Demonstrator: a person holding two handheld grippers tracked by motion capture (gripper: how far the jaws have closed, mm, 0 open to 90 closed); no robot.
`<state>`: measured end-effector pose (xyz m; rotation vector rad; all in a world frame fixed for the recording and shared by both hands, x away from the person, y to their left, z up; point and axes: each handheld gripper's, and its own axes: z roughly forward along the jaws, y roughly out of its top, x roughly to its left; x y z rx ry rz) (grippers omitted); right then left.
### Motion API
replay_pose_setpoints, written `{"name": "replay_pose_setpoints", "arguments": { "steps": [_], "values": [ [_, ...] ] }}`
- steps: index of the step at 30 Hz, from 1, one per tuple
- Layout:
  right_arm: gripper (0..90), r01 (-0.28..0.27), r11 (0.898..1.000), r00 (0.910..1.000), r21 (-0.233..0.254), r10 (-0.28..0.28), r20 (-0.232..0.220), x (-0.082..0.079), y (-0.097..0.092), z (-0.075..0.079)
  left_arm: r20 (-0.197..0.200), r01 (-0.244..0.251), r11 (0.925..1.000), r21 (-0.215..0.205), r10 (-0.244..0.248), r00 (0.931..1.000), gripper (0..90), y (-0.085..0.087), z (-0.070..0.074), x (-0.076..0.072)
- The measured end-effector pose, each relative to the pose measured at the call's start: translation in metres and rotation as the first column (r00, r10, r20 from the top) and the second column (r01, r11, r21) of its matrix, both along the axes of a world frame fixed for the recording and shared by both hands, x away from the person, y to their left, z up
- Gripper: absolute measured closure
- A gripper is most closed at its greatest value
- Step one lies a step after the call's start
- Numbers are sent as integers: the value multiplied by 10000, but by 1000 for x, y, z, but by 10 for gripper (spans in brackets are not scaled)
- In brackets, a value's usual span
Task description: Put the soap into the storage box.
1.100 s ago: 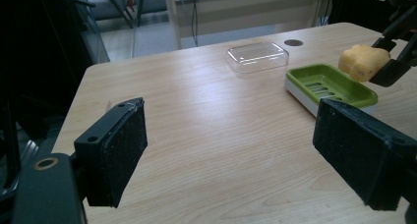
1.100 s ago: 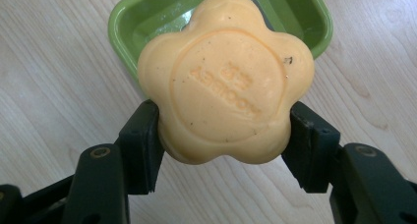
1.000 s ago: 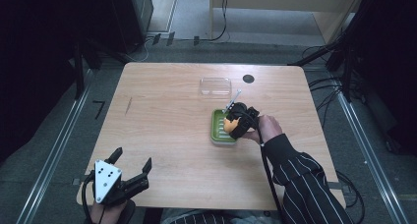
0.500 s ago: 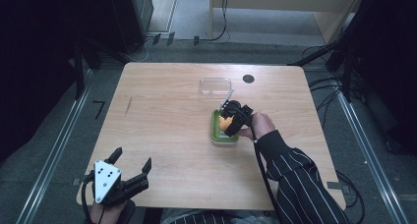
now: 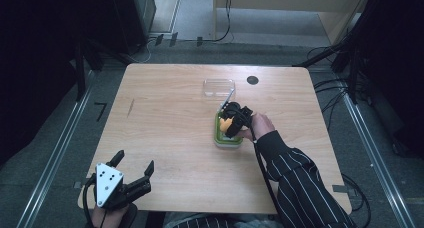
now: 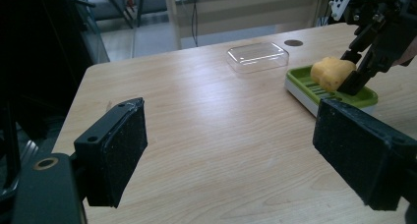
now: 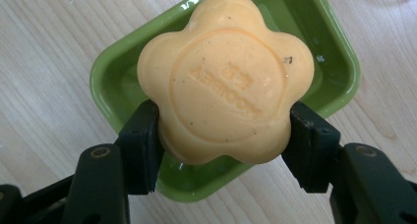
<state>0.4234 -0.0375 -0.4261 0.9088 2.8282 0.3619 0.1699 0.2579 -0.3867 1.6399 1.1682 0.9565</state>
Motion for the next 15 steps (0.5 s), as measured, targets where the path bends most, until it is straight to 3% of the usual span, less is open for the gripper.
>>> {"name": "replay_pose_setpoints", "arguments": {
  "steps": [15],
  "values": [
    [399,-87,9999,10000,-74,87,-36,3,3,-9,-3,23,10000,44,-23,10000,137,0,0,0]
  ]
}}
